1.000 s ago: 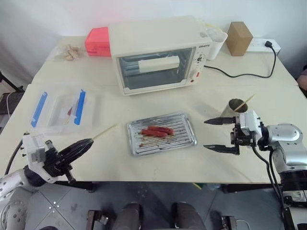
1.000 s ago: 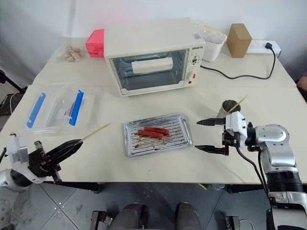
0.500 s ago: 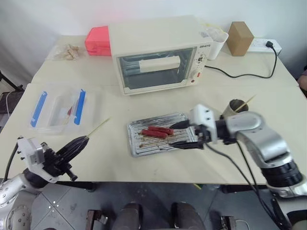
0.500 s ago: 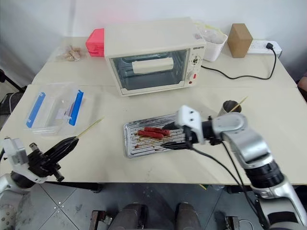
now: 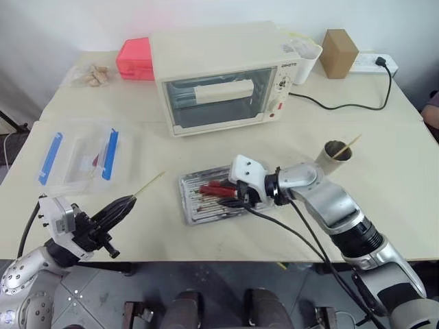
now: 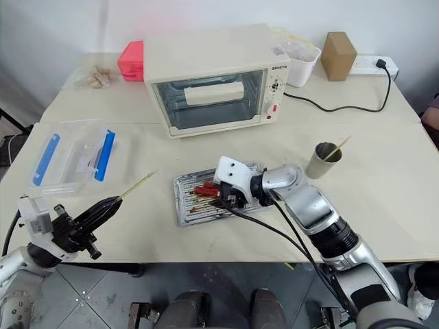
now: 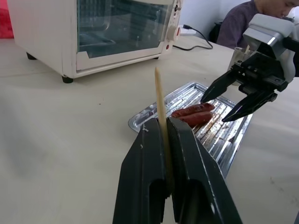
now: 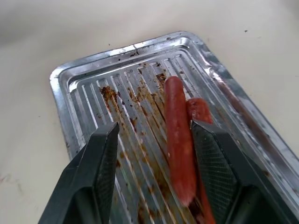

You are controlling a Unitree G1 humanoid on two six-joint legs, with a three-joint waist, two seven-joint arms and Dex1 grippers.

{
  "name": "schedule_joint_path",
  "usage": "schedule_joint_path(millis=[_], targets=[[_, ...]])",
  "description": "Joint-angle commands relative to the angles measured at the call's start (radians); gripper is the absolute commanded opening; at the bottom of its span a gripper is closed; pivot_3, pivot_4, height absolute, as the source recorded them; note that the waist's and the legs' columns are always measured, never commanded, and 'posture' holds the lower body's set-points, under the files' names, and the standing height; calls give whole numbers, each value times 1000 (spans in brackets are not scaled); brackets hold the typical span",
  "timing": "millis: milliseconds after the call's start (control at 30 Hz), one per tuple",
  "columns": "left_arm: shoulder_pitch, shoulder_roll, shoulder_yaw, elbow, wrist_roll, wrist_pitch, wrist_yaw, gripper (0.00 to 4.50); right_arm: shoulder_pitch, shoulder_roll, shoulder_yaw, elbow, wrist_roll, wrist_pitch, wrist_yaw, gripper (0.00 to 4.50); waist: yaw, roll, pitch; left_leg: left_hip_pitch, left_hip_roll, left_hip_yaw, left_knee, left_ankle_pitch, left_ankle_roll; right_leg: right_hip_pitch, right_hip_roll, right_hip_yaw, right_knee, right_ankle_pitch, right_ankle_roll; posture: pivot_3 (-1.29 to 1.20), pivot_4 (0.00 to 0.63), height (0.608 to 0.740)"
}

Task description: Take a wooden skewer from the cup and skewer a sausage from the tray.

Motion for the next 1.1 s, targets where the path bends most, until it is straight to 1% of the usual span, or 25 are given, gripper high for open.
schedule_joint_path(millis=[33, 233, 700, 800, 867, 900, 967, 1100], targets=[[5, 1, 2, -40, -3, -16, 7, 0, -26, 19, 13, 5, -25, -18, -5, 2496, -2, 0, 0, 0, 0, 0, 0, 0, 0, 0, 0, 0, 0, 0, 0, 0, 150, 740], [-1, 7, -1, -40, -5, -13, 8, 0, -46, 42, 31, 44, -62, -17, -16, 2496, -13, 0, 0, 0, 0, 0, 0, 0, 0, 0, 0, 0, 0, 0, 0, 0, 150, 740], [-22, 16, -14, -27, -2, -11, 8, 0, -99, 48, 90, 77, -95, 52, 52, 2496, -14, 0, 0, 0, 0, 0, 0, 0, 0, -1, 0, 0, 1, 0, 0, 0, 150, 740], [-26, 17, -14, -22, -1, -11, 7, 0, -105, 52, 96, 83, -104, 51, 59, 1950, -14, 0, 0, 0, 0, 0, 0, 0, 0, -1, 0, 0, 1, 0, 0, 0, 150, 740], [-27, 17, -15, -21, 0, -11, 8, 0, -111, 67, 84, 94, -108, 40, 44, 1225, -15, 0, 0, 0, 0, 0, 0, 0, 0, -1, 0, 0, 1, 0, 0, 0, 150, 740], [-28, 17, -15, -21, 0, -12, 8, 0, -113, 69, 81, 96, -108, 38, 43, 930, -15, 0, 0, 0, 0, 0, 0, 0, 0, -1, 0, 0, 1, 0, 0, 0, 150, 740], [-29, 16, -16, -19, 0, -11, 8, 0, -115, 63, 82, 91, -109, 28, 59, 231, -15, 0, 0, 0, 0, 0, 0, 0, 0, -1, 0, 0, 1, 0, 0, 0, 150, 740], [-29, 25, -18, -20, -12, 1, -4, 0, -106, 38, 57, 49, -65, -43, 135, 177, -14, 0, 0, 0, 0, 0, 0, 0, 0, -1, 0, 0, 1, 0, 0, 0, 150, 740]])
